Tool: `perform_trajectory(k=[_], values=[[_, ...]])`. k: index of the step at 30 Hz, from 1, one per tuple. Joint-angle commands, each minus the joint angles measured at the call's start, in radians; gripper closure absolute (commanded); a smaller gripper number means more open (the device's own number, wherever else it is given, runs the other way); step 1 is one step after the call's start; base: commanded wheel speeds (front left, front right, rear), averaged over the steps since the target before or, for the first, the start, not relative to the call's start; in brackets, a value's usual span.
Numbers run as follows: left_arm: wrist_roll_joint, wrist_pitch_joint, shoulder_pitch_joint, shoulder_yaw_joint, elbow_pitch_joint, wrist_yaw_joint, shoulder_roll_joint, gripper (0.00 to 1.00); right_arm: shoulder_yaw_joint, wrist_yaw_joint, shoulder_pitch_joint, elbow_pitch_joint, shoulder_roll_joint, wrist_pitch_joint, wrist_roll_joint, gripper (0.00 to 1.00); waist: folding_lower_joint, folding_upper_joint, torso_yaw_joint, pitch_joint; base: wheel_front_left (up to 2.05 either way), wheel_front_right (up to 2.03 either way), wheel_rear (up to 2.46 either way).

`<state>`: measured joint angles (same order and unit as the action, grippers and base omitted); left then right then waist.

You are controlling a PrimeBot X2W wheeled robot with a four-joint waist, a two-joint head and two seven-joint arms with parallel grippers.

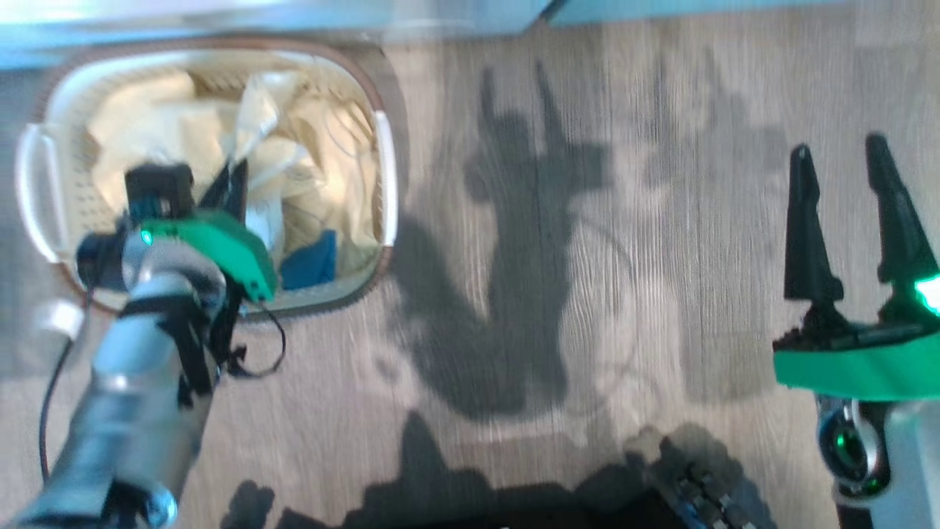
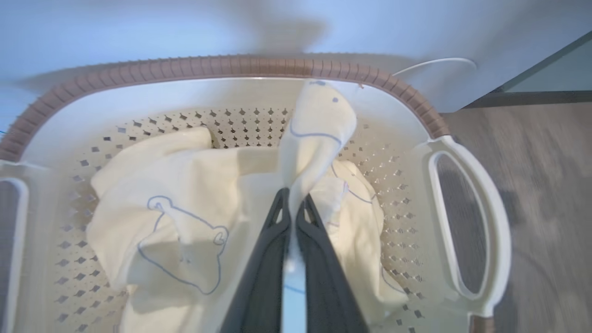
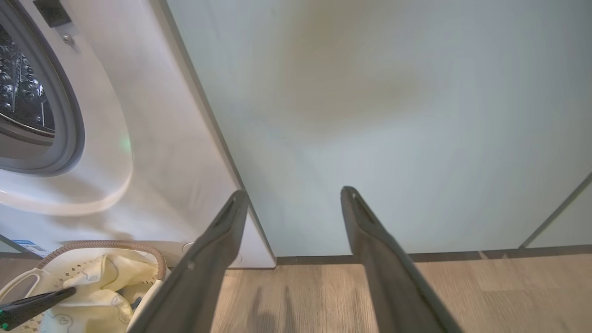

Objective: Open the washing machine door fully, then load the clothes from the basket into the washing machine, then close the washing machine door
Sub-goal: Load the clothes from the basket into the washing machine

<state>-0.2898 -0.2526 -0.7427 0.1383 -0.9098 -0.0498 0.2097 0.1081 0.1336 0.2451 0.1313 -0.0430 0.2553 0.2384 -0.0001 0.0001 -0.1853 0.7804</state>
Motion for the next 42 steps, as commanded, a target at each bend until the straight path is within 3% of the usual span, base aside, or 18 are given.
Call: perform_trajectory(k=[1, 17, 36, 42], values=[[0.01, -0.009, 0.054, -0.033, 0.044, 0.007, 0.03, 1.0, 0.012, -0.003, -0.041, 0.021, -0.007, 0.006, -0.009, 0.0, 0.0001, -0.0001, 0.024, -0.063, 0.0, 0.0, 0.0], [0.07, -0.009, 0.362, -0.102, 0.456, 0.054, -0.028, 1.0, -0.01, -0.003, -0.138, -0.038, -0.007, 0.006, -0.055, 0.0, 0.0001, -0.0001, 0.092, -0.33, 0.0, 0.0, 0.0], [0.106, 0.009, 0.64, -0.131, 0.792, 0.114, -0.032, 1.0, 0.027, -0.003, -0.254, -0.131, -0.007, 0.006, -0.058, 0.0, 0.0001, -0.0001, 0.12, -0.621, 0.0, 0.0, 0.0], [0.103, 0.038, 0.706, -0.132, 0.869, 0.132, -0.031, 1.0, 0.032, -0.003, -0.281, -0.14, -0.007, 0.006, -0.058, 0.0, 0.0001, -0.0001, 0.12, -0.66, 0.0, 0.0, 0.0]])
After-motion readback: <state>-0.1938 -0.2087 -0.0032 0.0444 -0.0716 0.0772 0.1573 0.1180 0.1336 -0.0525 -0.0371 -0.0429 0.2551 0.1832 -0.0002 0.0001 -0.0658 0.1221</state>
